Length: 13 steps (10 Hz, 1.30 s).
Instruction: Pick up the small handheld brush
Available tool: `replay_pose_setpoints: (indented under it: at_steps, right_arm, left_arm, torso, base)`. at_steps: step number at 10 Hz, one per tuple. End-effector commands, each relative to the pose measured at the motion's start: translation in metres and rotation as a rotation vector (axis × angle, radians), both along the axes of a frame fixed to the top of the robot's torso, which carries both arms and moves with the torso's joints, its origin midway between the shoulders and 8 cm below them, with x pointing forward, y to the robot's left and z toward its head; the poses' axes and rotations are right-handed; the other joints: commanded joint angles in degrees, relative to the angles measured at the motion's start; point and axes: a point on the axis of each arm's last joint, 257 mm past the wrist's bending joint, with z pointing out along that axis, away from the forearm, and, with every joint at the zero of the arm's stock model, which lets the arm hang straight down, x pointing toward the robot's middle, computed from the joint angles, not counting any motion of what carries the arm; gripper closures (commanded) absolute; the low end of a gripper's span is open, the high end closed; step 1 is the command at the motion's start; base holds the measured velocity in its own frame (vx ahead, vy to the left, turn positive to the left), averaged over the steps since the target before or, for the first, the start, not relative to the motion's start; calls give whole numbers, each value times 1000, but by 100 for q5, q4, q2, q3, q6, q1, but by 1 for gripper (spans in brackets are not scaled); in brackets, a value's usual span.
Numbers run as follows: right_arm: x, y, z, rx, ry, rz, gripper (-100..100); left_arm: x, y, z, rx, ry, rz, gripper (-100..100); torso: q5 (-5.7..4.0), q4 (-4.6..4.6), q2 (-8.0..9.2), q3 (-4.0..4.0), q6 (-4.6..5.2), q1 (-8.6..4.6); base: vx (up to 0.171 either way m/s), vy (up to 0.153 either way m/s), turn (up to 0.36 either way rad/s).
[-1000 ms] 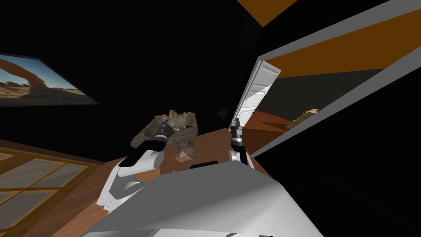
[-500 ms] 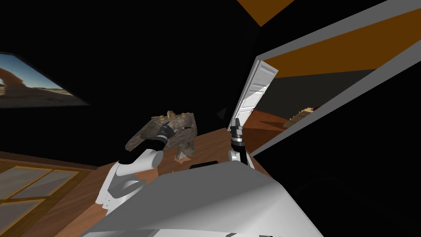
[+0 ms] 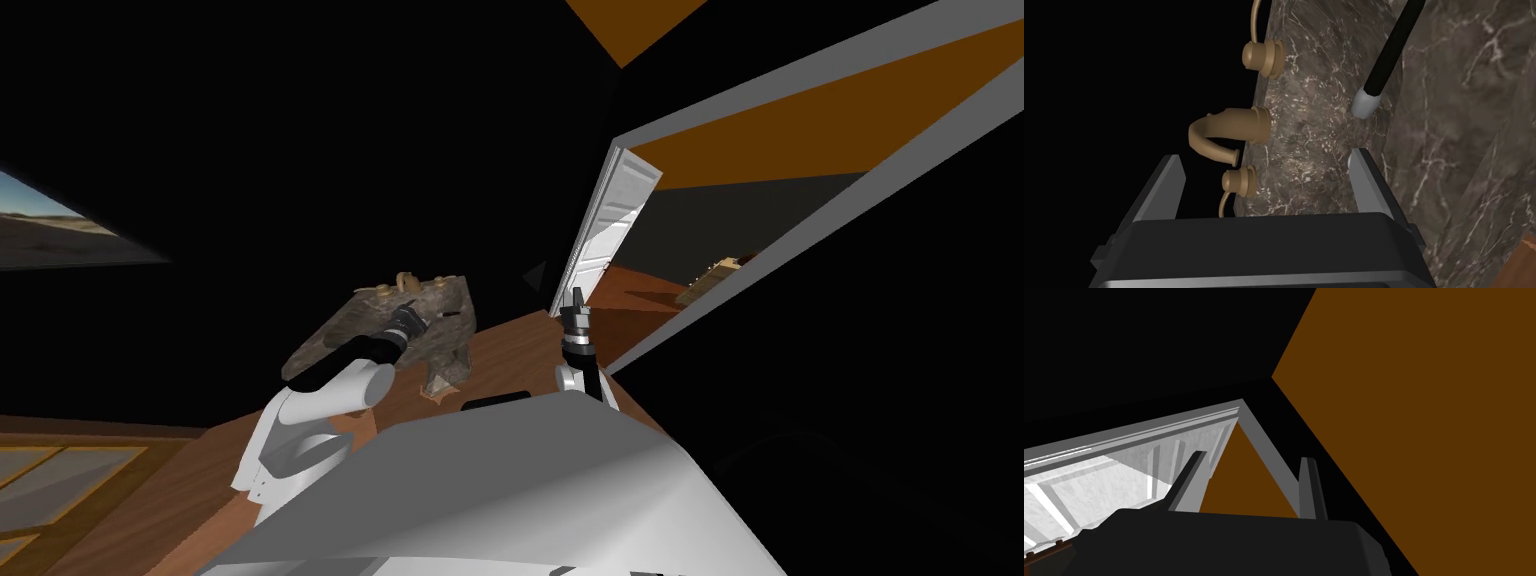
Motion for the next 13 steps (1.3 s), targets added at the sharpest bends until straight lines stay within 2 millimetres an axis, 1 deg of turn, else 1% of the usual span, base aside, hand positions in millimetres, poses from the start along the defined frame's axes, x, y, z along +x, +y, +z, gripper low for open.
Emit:
replay_pose_setpoints:
  at_steps: [1, 2, 6, 8, 9, 10, 11, 13]
  right_arm:
    - [0, 0, 0, 0, 0, 0, 0]
    - [0, 0, 0, 0, 0, 0, 0]
    - [0, 0, 0, 0, 0, 0, 0]
    - [0, 0, 0, 0, 0, 0, 0]
    - [0, 0, 0, 0, 0, 0, 0]
    - [0, 0, 0, 0, 0, 0, 0]
    - [0, 0, 0, 0, 0, 0, 0]
    - [0, 0, 0, 0, 0, 0, 0]
  left_arm:
    - [-2, -1, -8, -27, 39, -10, -100]
    - [-4, -1, -15, -28, 69, -9, -100]
    - [-10, -3, -30, -53, 145, -19, -100]
    - [-15, -5, -40, -74, 199, -32, -100]
    - [-17, -8, -42, -94, 219, -46, -100]
    - [-21, -8, -49, -95, 248, -46, -100]
    - [-22, -8, -52, -95, 260, -46, -100]
    - [-29, -11, -60, -113, 313, -62, -100]
  torso:
    - [0, 0, 0, 0, 0, 0]
    - [1, -1, -5, -3, 2, 4]
    - [0, -1, -2, -1, 0, -2]
    - [0, 0, -3, -1, 2, 1]
    - [1, -1, -4, -2, -1, 3]
    - [1, -2, -8, -5, 1, 4]
    - [1, -2, -8, -5, -1, 2]
    - [0, 0, -2, -1, 2, 1]
  base:
    - [48, 32, -168]
    - [49, 23, -86]
    - [28, 12, -62]
    - [40, 28, -146]
    - [54, 31, -170]
    - [49, 28, -99]
    - [21, 17, 2]
    - [36, 31, -142]
